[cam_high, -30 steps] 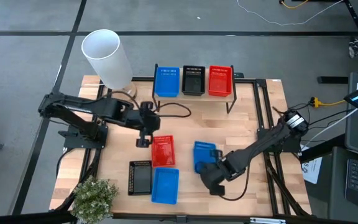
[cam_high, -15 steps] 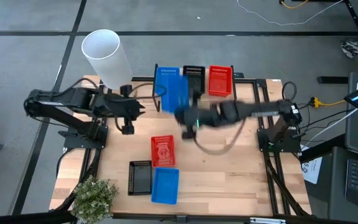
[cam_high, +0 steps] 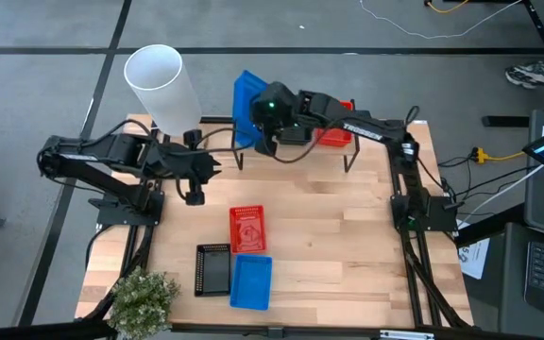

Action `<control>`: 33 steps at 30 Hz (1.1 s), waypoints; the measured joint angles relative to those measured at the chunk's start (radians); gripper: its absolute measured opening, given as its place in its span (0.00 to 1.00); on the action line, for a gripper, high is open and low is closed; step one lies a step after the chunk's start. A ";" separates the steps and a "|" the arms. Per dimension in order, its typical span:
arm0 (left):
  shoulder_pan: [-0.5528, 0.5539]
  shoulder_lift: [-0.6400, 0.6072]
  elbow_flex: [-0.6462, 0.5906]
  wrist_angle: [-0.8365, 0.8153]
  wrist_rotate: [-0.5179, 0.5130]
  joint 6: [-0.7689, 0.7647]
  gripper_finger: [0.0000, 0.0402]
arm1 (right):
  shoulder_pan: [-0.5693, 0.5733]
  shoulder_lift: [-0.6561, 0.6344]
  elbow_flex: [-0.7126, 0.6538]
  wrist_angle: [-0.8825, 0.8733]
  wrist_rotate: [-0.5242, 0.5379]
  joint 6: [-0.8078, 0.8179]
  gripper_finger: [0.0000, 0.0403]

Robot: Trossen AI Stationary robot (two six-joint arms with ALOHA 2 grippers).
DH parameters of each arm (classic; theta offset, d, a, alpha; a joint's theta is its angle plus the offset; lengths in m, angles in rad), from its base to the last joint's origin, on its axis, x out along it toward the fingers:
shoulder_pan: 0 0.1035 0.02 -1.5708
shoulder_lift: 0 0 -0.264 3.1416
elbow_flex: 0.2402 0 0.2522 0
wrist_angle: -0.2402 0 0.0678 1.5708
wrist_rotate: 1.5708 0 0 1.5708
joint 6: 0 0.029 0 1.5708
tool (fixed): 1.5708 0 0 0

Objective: Stack baskets on shelf by color
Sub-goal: Stack the right blue bin on top of the other blue bin on the shelf

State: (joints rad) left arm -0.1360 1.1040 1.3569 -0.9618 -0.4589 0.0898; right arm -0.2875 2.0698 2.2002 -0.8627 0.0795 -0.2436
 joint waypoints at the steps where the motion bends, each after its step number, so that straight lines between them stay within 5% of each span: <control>1: 0.000 0.002 -0.001 -0.004 0.001 0.000 0.16 | -0.003 0.018 0.031 -0.048 -0.002 0.004 0.00; 7: 0.000 0.001 0.000 -0.020 0.000 0.000 0.16 | 0.003 0.091 0.155 -0.216 -0.006 0.035 0.00; 22: 0.000 -0.001 0.000 -0.021 0.000 -0.001 0.16 | 0.011 0.098 0.150 -0.255 -0.003 0.127 0.00; 33: 0.000 -0.001 0.000 -0.039 0.000 -0.009 0.16 | 0.011 0.098 0.149 -0.239 -0.002 0.085 0.18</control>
State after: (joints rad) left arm -0.1360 1.1033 1.3567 -1.0008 -0.4591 0.0807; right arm -0.2764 2.1677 2.3493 -1.1014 0.0776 -0.1581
